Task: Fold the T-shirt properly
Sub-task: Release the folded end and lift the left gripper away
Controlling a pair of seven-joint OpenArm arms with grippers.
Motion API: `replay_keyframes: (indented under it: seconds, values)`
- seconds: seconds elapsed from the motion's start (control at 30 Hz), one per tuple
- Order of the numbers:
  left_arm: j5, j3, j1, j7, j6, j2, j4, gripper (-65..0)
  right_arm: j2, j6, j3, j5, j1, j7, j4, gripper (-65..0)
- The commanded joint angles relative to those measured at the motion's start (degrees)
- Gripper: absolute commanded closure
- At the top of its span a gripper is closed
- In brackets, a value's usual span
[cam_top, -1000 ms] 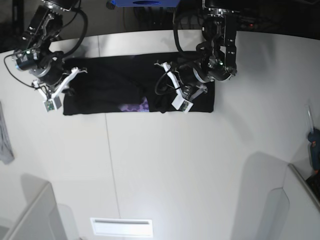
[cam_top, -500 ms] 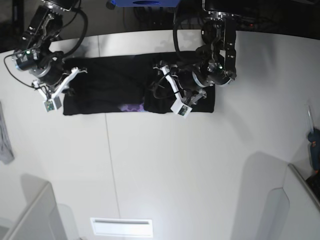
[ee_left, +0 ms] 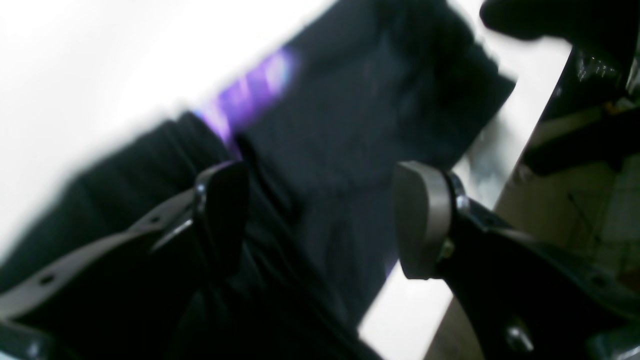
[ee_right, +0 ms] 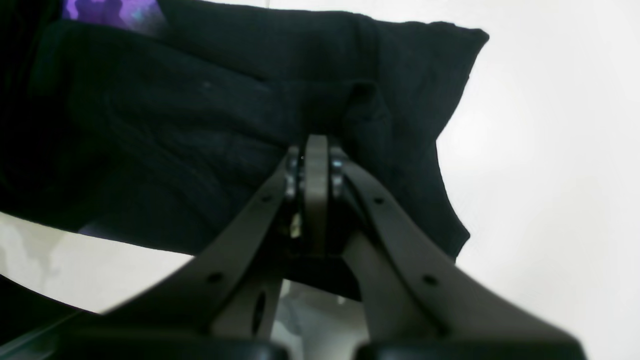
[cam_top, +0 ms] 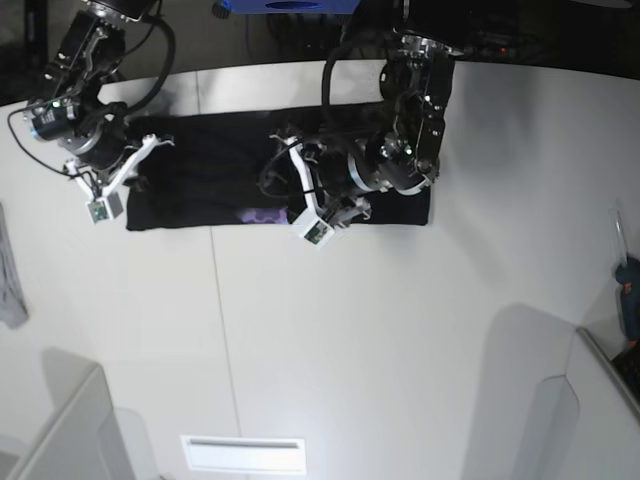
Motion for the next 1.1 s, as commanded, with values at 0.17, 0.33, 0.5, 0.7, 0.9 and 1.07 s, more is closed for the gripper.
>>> replay_keyframes:
  seconds: [0.17,0.33,0.5,0.7,0.9,1.07]
  values:
    - [-9.32,-4.24,-0.19,-0.89,-0.04,-3.04,5.85,-40.0,0.51,0.35,0.44,1.23,0.91,0.8,0.94,0.0]
    - [-14.95,-14.43,1.39,-0.89,-0.04,-9.01,8.49,-4.6,0.59,0.35,0.44,1.23,1.0,0.89,1.2,0.0]
    - [-17.32,-25.25,5.88,-0.98,-0.04,-15.43,8.4,0.0,0.77,0.26,0.53,1.23,2.23,0.71,1.11,0.0]
    - [-17.41,-27.53,8.86,-0.89,-0.04,-17.28,8.58,0.0,0.51,0.17,0.36,1.23,2.67,1.15,1.11,-25.2]
    - [-17.06,-13.82,7.28,-0.98,5.68,-17.01,8.32,0.0,0.51,0.17,0.44,1.23,3.9,0.8,0.85,0.0]
    - [-17.5,-3.09,2.27,-0.89,17.55,-15.43,4.71,0.0,0.51,0.08,0.53,1.23,3.99,0.8,0.85,0.0]
